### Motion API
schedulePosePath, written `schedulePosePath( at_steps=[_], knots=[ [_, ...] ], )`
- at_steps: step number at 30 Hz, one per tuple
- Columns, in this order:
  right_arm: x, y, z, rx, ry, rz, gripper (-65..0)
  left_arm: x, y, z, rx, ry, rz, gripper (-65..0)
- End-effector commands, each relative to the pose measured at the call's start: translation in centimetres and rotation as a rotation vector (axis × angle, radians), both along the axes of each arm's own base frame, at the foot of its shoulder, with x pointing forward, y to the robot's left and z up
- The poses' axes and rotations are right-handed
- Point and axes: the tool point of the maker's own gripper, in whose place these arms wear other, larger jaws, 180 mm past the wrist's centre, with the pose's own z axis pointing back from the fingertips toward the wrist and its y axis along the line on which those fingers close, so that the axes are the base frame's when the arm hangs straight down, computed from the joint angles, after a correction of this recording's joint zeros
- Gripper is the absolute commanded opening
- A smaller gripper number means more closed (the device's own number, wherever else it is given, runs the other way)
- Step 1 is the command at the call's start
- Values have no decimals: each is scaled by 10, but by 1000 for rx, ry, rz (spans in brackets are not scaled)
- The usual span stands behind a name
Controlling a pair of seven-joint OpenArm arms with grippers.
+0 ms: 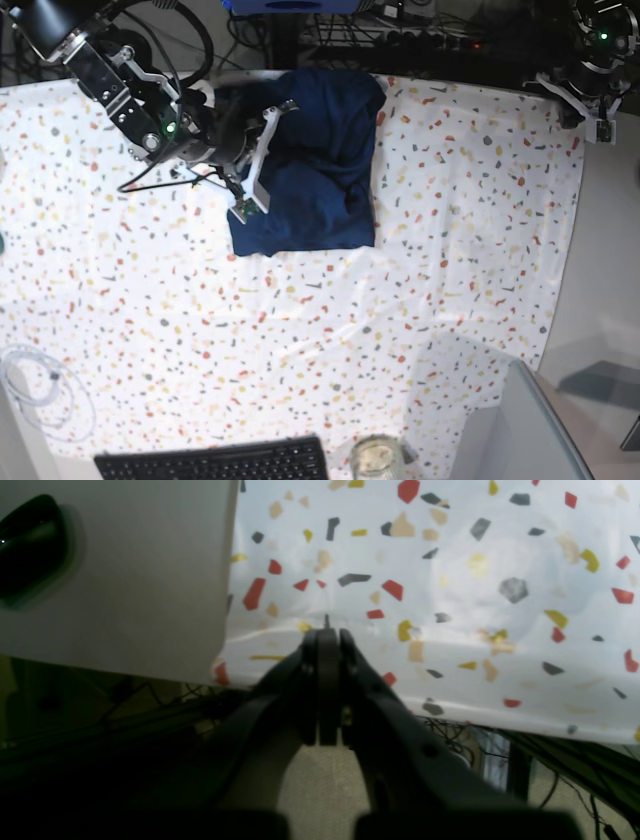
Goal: Layout the t-shirt on the table in an organized manner, then fold the t-shirt properly
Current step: 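Press and smooth the folded stack with the right gripper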
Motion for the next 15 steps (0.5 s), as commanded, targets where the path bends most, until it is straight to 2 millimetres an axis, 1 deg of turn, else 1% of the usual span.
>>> schedulePosePath(
  at_steps=[1, 4, 8, 12, 15],
  knots=[
    [10, -4, 3, 0, -23, -10, -648, 4, 6, 9, 21, -27, -5, -650],
    [19, -8, -5, -23, -18, -19, -648, 4, 6, 9, 21, -27, -5, -650],
    [37, 10, -2, 1, -26, -30, -648, 4, 6, 9, 21, -27, -5, -650],
    [52, 38, 13, 58, -52, -27, -648, 4, 6, 9, 21, -27, -5, -650],
    [61, 51, 23, 86, -73, -24, -648, 4, 6, 9, 21, -27, -5, -650]
  ],
)
